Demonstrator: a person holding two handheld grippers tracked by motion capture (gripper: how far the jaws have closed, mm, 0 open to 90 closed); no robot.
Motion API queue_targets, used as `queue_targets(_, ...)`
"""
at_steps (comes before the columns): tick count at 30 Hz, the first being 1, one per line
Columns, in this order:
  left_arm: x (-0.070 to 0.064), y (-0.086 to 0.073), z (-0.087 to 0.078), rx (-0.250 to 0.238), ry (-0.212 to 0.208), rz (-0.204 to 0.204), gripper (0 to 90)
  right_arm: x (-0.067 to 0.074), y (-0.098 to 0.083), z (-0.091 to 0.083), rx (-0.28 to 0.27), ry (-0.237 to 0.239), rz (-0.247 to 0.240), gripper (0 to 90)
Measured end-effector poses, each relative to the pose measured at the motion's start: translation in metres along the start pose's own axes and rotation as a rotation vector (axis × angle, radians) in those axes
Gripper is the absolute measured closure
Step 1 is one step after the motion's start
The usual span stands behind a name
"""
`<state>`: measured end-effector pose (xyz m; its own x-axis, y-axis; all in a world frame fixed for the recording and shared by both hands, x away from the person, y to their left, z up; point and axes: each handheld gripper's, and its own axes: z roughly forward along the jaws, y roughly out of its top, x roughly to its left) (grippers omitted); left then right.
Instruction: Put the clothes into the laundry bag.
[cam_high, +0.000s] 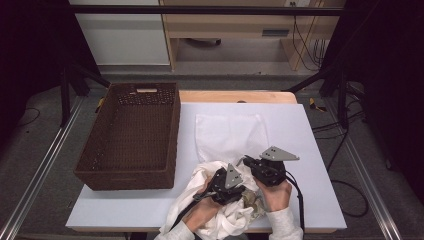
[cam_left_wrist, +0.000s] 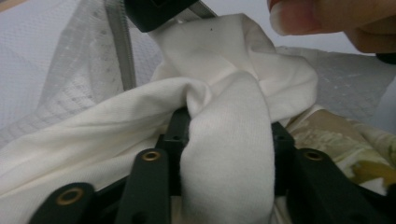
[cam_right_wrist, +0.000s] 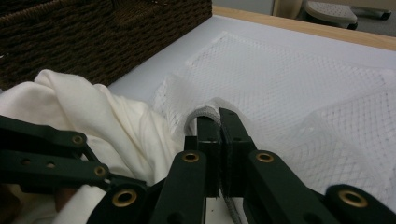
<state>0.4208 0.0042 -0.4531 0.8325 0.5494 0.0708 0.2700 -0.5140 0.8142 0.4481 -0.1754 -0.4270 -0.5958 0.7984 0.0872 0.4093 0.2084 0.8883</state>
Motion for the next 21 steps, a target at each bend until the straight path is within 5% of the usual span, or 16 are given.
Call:
queue_targets(2,-0.001,0.001,-0.005,-0.005,0.013,0.001,40.3,-0.001,-0.001,-0.001,-0.001,0.001,0.004,88.4)
queue_targets(4,0.0,0.006,-0.03,-0.014,0.023,0.009,33.3,-0.003,-0.002,-0.002,-0.001,-0.001,0.01,88.4)
queue_targets(9,0.009,0.008,-0.065,-0.044,0.06,0.019,25.0,-0.004,-0.003,-0.002,0.003,-0.004,0.012,88.4)
queue_targets(11,0.026,0.003,-0.082,-0.06,0.099,0.001,22.7,-0.004,-0.003,-0.001,0.007,-0.003,0.008,88.4)
queue_targets(17,0.046,-0.02,-0.053,0.046,0.084,-0.05,20.1,-0.003,-0.004,0.001,0.016,0.001,0.011,88.4)
queue_targets(19,0.05,-0.024,-0.045,0.058,0.049,-0.078,21.7,-0.003,-0.004,0.001,0.017,0.002,0.011,88.3)
queue_targets(20,0.056,-0.028,-0.038,0.046,-0.017,-0.136,25.5,-0.002,-0.004,0.002,0.017,0.002,0.011,88.4)
queue_targets(21,0.056,-0.029,-0.037,0.041,-0.043,-0.143,31.7,-0.002,-0.004,0.002,0.018,0.0,0.009,88.4)
